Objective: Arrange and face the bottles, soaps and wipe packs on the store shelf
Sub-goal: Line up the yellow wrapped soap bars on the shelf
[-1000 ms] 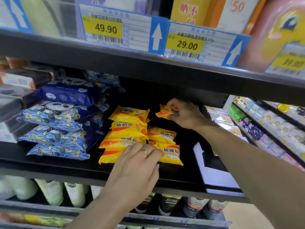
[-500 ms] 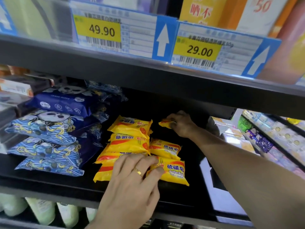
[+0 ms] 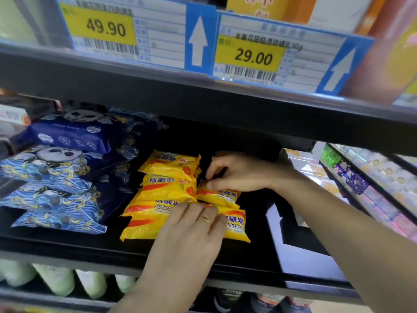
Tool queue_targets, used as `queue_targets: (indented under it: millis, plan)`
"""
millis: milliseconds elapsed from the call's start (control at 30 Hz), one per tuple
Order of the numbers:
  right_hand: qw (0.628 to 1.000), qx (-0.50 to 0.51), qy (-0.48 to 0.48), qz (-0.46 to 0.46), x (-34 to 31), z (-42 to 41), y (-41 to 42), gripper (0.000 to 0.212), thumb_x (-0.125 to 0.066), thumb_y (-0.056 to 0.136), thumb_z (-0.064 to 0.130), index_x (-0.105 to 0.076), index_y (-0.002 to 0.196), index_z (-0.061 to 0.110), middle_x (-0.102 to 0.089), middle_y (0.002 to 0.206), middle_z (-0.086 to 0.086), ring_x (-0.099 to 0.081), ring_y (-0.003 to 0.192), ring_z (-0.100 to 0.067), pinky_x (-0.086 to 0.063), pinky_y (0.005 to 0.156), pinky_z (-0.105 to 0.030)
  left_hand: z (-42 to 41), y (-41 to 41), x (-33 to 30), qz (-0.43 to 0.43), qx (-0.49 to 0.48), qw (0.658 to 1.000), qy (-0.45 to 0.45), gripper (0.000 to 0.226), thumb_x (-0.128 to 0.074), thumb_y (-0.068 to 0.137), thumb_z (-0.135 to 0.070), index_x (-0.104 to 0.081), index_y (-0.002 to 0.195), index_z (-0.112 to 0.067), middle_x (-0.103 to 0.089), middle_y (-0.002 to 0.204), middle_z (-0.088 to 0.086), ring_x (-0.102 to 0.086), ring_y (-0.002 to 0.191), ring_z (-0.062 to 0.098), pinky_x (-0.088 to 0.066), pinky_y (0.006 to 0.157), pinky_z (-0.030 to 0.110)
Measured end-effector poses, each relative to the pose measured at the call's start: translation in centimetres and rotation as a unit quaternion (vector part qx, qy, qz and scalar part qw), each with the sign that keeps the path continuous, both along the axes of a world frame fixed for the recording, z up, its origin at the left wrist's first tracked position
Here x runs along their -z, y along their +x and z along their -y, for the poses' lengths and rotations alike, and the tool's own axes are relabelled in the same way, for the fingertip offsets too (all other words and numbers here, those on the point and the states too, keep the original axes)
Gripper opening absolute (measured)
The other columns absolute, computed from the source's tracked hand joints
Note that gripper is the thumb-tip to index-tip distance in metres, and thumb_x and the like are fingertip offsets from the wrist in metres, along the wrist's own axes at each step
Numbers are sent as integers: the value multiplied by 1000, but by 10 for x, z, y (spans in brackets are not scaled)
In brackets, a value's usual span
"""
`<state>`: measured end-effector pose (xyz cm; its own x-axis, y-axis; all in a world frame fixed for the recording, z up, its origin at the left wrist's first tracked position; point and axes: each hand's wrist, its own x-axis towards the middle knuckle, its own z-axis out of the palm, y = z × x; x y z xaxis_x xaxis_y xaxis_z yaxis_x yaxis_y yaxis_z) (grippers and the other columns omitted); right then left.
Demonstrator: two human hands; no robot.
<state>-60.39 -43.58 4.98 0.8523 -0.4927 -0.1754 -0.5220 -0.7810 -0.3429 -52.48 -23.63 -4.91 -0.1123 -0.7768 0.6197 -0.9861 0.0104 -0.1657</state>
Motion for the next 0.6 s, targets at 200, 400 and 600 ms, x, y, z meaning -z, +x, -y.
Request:
queue_targets:
  millis: [200,400,600]
  plan:
    - [999,-21,-36,-31,17,-13,-10,44,-74,89,38,-54,129,37,-57,126,6,-60,109,-16,-58,89,-42,13,-23,-10,33,-60,997,24,40,-39,85,-5,-78,90,-8,-72,78,13,-67,72,31,-55,69,42]
    - [999,8,-34,3,16,1,-14,52,-75,86,28,-50,129,40,-60,124,4,-63,106,-17,-60,87,-43,25,-36,-1,37,-84,995,42,33,-46,81,-5,-78,90,-6,-72,81,15,-68,71,32,-56,61,41]
    - [985,107,-119,62,-7,56,-5,43,-62,99,24,-51,141,24,-57,134,-6,-56,108,-21,-37,83,-24,69,-59,-11,26,-129,983,129,3,-75,66,-12,-75,69,-11,-67,64,12,-63,57,32,-50,54,35]
